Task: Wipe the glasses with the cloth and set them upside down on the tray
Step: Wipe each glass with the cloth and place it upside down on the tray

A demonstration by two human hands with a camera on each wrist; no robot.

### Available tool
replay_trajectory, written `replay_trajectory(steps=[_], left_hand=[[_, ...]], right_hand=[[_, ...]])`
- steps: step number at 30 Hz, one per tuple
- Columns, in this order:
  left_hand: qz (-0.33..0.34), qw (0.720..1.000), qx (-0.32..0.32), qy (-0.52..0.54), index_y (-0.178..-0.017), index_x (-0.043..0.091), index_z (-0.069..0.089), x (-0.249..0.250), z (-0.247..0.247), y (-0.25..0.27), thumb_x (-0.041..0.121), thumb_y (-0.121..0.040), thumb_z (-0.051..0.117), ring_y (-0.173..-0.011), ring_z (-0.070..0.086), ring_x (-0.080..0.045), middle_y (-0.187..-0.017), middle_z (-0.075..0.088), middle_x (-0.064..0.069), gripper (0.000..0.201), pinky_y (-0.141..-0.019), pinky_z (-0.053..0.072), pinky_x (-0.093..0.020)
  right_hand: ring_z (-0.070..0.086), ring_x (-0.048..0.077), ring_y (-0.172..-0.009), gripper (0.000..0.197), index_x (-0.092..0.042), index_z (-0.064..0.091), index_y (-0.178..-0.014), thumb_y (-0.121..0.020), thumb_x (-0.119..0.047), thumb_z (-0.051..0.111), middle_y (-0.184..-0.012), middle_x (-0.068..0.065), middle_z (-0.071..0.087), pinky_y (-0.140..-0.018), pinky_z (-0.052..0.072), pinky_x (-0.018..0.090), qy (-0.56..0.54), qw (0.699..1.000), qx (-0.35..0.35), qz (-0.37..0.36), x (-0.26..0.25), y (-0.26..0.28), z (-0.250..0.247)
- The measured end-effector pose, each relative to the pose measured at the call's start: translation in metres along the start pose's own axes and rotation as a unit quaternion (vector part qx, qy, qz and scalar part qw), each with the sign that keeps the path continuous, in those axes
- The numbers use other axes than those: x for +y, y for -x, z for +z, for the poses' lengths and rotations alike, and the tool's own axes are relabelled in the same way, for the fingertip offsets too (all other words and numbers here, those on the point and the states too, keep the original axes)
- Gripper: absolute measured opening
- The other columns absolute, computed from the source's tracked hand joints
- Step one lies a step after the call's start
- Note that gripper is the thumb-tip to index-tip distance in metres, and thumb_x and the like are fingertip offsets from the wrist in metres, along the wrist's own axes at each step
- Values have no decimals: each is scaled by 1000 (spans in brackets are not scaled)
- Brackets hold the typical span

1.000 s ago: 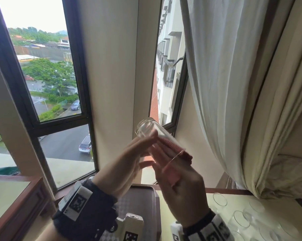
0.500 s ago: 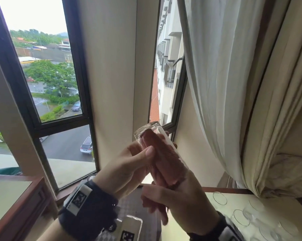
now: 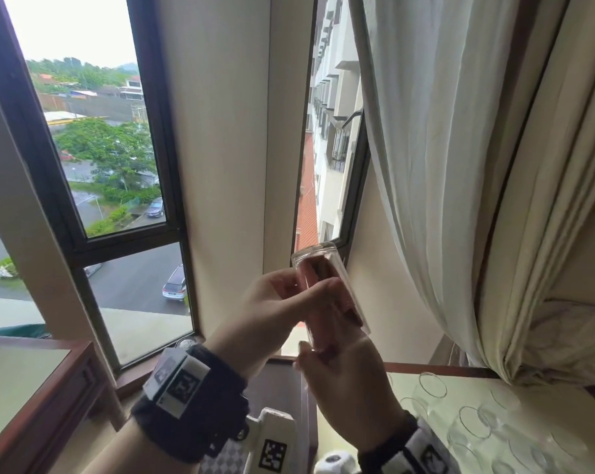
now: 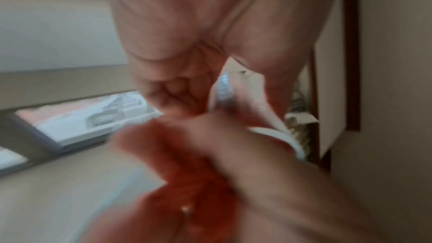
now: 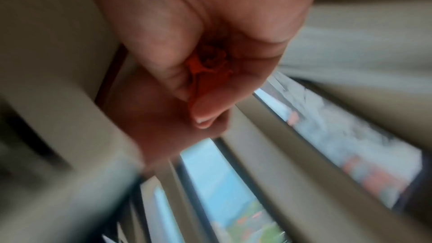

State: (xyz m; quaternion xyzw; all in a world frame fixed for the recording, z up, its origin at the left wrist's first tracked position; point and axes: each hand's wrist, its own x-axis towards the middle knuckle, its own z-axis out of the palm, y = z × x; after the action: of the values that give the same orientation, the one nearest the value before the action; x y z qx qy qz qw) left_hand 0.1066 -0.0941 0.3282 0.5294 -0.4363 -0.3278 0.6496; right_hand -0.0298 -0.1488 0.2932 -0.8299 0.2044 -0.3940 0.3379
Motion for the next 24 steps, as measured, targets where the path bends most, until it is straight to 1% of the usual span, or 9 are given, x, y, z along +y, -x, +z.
replay_trajectory(steps=[3, 5, 6, 9, 11, 14, 18, 20, 24], left_hand=[[-5, 970, -122, 209, -126, -14, 62, -12, -7, 4, 36, -84, 88, -113, 68, -39, -125, 65, -39, 70, -102, 57, -49], [0, 948, -184, 259, -141, -16, 50, -15, -8, 6, 32, -87, 86, -123, 65, -41, -136, 60, -38, 80, -106, 53, -50], [-1, 947, -192, 258, -142, -16, 50, -16, -8, 6, 31, -87, 86, -124, 65, -41, -135, 61, -36, 81, -107, 53, -51], [-38, 979, -95, 175, -115, -2, 75, -14, -3, 2, 37, -83, 88, -107, 70, -37, -114, 73, -26, 52, -100, 59, -44], [-66, 997, 4, 39, -87, 12, 84, -8, 7, 0, 47, -81, 88, -90, 74, -34, -94, 79, -15, 36, -89, 63, -36], [-91, 988, 80, -91, -88, 12, 85, -10, 21, -1, 66, -73, 83, -93, 78, -29, -91, 81, -13, 56, -93, 61, -45], [-89, 995, 25, 48, -104, -1, 78, -17, 23, 1, 47, -81, 82, -90, 76, -33, -99, 79, -19, 54, -86, 64, -38], [-88, 974, -46, 201, -123, -10, 67, -23, 23, 6, 41, -89, 81, -103, 69, -36, -115, 72, -26, 63, -96, 60, -44], [-50, 934, -132, 329, -139, 4, 65, -29, 31, 8, 39, -88, 84, -118, 68, -32, -131, 68, -19, 64, -104, 54, -49]], right_hand=[[69, 27, -57, 42, -30, 68, -109, -84, 4, 71, -72, 12, 70, -46, 55, 33, -369, 915, -126, 102, -21, 5, -14], [63, 28, -52, 44, -26, 68, -111, -81, 6, 70, -67, 16, 64, -44, 51, 28, -480, 854, -155, 126, -26, 8, -16], [62, 28, -52, 41, -25, 68, -110, -82, 5, 70, -67, 16, 64, -44, 51, 28, -482, 853, -149, 130, -25, 10, -15], [70, 24, -57, 15, -21, 69, -100, -91, -9, 71, -68, 10, 72, -49, 59, 36, -283, 945, -104, 127, -6, 13, -8], [68, 14, -53, 7, -16, 70, -89, -87, -23, 70, -63, 3, 71, -53, 59, 30, 1, 998, -55, 39, 15, 10, -5], [57, 14, -40, 15, -11, 69, -70, -71, -23, 77, -52, -1, 62, -42, 45, 20, 252, 966, -53, -32, 32, 6, -2], [68, 18, -58, 9, -22, 68, -98, -89, -19, 68, -67, 5, 71, -56, 59, 33, -33, 992, -78, 90, 14, 9, -19], [68, 27, -55, 20, -21, 69, -103, -88, -10, 74, -69, 11, 71, -48, 56, 35, -286, 943, -124, 120, -3, 12, -32], [61, 27, -48, 57, -12, 55, -137, -86, -29, 74, -111, 31, 60, -43, 54, 28, -657, 721, -171, 134, -13, 15, -40]])
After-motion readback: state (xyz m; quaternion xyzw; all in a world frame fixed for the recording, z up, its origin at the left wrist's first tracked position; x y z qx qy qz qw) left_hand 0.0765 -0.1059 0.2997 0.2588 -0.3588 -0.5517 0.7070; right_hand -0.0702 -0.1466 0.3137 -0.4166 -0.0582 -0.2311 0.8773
